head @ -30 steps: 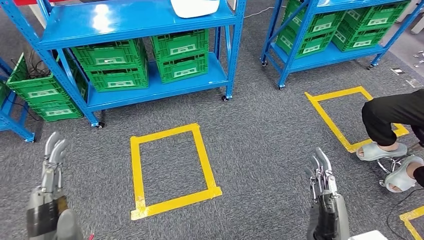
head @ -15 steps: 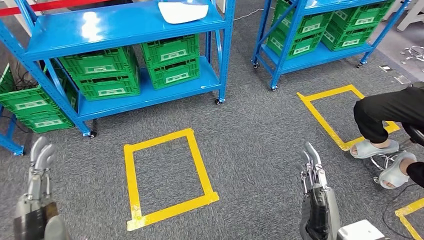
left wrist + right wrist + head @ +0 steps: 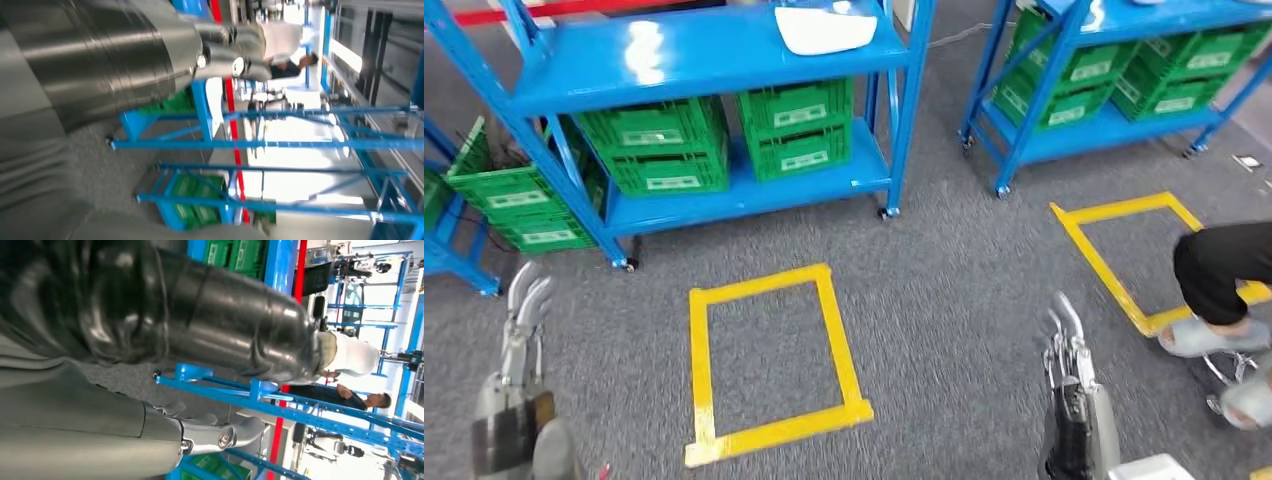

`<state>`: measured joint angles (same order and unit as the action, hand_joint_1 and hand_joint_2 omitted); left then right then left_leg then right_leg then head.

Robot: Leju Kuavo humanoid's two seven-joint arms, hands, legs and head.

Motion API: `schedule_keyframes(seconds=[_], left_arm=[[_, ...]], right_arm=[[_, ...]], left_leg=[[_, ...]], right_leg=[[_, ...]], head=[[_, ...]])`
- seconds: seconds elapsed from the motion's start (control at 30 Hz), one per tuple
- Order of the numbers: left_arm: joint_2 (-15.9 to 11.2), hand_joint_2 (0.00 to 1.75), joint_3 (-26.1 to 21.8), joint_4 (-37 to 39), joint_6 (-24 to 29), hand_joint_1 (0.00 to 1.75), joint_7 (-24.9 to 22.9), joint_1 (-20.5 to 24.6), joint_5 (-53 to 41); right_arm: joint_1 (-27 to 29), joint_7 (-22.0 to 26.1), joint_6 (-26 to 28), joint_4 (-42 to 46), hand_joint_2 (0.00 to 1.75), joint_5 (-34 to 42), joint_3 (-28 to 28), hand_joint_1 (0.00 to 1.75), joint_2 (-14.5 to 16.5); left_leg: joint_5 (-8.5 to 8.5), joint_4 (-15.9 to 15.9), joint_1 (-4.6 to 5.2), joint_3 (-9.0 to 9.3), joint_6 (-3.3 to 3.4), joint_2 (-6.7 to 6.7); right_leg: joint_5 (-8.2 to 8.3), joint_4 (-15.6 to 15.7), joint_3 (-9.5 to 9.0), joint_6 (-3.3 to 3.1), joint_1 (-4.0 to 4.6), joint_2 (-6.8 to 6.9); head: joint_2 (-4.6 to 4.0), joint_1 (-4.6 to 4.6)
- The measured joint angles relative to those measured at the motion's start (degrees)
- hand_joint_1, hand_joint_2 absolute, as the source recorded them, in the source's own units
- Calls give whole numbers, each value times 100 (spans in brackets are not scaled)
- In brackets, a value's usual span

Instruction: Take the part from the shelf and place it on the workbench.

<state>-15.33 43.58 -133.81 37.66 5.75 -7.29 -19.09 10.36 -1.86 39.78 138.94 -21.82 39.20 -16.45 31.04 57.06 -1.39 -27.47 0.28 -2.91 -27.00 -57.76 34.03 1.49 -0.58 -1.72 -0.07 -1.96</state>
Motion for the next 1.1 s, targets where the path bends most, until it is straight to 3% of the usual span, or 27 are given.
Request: schedule_keyframes(seconds=[0.07, 0.13, 0.2, 0.23, 0.27, 0.37, 0.43, 0.47, 0.5, 0.57, 0.63, 0.7, 0.73, 0.77, 0.8, 0.87, 0.9, 1.0, 1.1], left_arm=[[-2, 0, 5, -2, 0, 0, -4, 5, -9], [-4, 0, 11, -3, 1, 0, -5, 13, -20], [-7, 0, 15, -2, 1, 0, -2, 8, -23], [-9, 0, 16, -2, 1, 0, 0, 4, -23], [-10, 0, 18, -2, 1, 0, 4, 3, -21], [-11, 0, 23, 1, 2, 0, 20, 2, -7], [-11, 0, 26, 5, 2, 0, 30, -1, 8], [-11, 0, 28, 7, 2, 0, 33, -7, 14], [-10, 0, 30, 4, 2, 0, 36, -13, 17], [-7, 0, 31, -2, 2, 0, 40, -15, 18], [-3, 0, 31, -4, 1, 0, 41, -3, 18], [-2, 0, 31, -3, 0, 0, 40, 3, 18], [-2, 0, 31, -3, 0, 0, 40, 2, 18], [-2, 0, 31, -2, 0, 0, 40, 2, 18], [-2, 0, 31, -2, 0, 0, 40, 2, 19], [-2, 0, 31, -2, 0, 0, 41, 2, 20], [-2, 0, 31, -2, 0, 0, 42, 3, 21], [-2, 0, 31, -4, 0, 0, 44, 5, 24], [-3, 0, 33, -14, 1, 0, 54, 6, 23]], right_arm=[[-21, -16, -1, -1, 0, -34, 1, 0, -3], [-27, -47, -2, -2, 0, -66, 2, 0, -4], [-29, -69, -2, -7, 0, -78, 2, 0, -4], [-30, -73, -2, -12, 0, -84, 2, 0, -4], [-32, -76, -2, -18, 0, -95, 2, 0, -3], [-35, -109, -2, -32, 0, -134, 2, 0, -3], [-52, -140, -2, -41, 0, -143, 3, 0, -4], [-64, -151, -2, -45, 0, -143, 4, 0, -5], [-78, -157, -2, -47, 0, -143, 4, 0, -6], [-92, -159, -2, -46, 0, -138, 5, 0, -10], [-94, -157, -2, -46, 0, -133, 6, 0, -15], [-87, -157, -2, -47, 0, -131, 6, 0, -16], [-84, -157, -2, -48, 0, -129, 6, 0, -16], [-83, -157, -2, -48, 0, -129, 6, 0, -17], [-83, -157, -2, -48, 0, -128, 7, 0, -17], [-87, -157, -2, -49, 0, -125, 8, 0, -21], [-90, -157, -2, -48, 0, -123, 8, 0, -24], [-98, -156, -2, -47, 0, -122, 8, 0, -34], [-104, -154, -2, -46, 0, -128, 8, 0, -35]], left_leg=[[43, 202, 7, -59, -41, 84], [227, 785, 18, -423, -51, 199], [492, 1402, 24, -891, -52, 226], [555, 1532, 26, -1056, -48, 230], [495, 1480, 32, -1127, -35, 241], [-210, 567, 95, -890, 51, 377], [-154, 259, 154, -761, 96, 430], [-53, 274, 169, -744, 113, 415], [-64, 246, 159, -706, 140, 393], [-313, 180, 103, -599, 191, 367], [-383, 150, 60, -548, 218, 354], [-359, 153, 56, -554, 232, 320], [-342, 156, 56, -552, 234, 295], [-321, 159, 55, -539, 230, 268], [-296, 162, 53, -511, 221, 241], [-242, 160, 52, -463, 193, 197], [-219, 159, 55, -444, 168, 180], [-208, 125, 47, -412, 61, 162], [-102, 267, 42, -495, -18, 195]], right_leg=[[54, 63, -124, -91, -3, 100], [26, 92, -234, -158, 11, 198], [-22, 91, -273, -199, 38, 281], [-55, 90, -300, -207, 54, 321], [-95, 88, -340, -212, 70, 366], [-230, 80, -513, -192, 120, 473], [-320, 55, -540, -128, 137, 500], [-362, 44, -540, -91, 146, 521], [-411, 30, -536, -57, 156, 547], [-527, -88, -569, 8, 163, 490], [-795, -573, -363, 90, 120, 324], [-1085, -1286, 84, 161, 60, 237], [-1108, -1505, 256, 184, 37, 230], [-1005, -1525, 336, 199, 17, 229], [-783, -1317, 307, 202, 2, 229], [-291, -590, 78, 173, -11, 219], [-153, -297, -45, 137, 0, 211], [-118, -73, -170, 5, 56, 203], [-78, 85, -281, -106, 14, 216]], head=[[0, 43], [0, 118], [0, 179], [0, 201], [0, 221], [0, 277], [0, 291], [0, 289], [0, 295], [0, 281], [0, 217], [0, 148], [0, 127], [0, 108], [0, 87], [0, 45], [0, 32], [0, 18], [0, 57]])
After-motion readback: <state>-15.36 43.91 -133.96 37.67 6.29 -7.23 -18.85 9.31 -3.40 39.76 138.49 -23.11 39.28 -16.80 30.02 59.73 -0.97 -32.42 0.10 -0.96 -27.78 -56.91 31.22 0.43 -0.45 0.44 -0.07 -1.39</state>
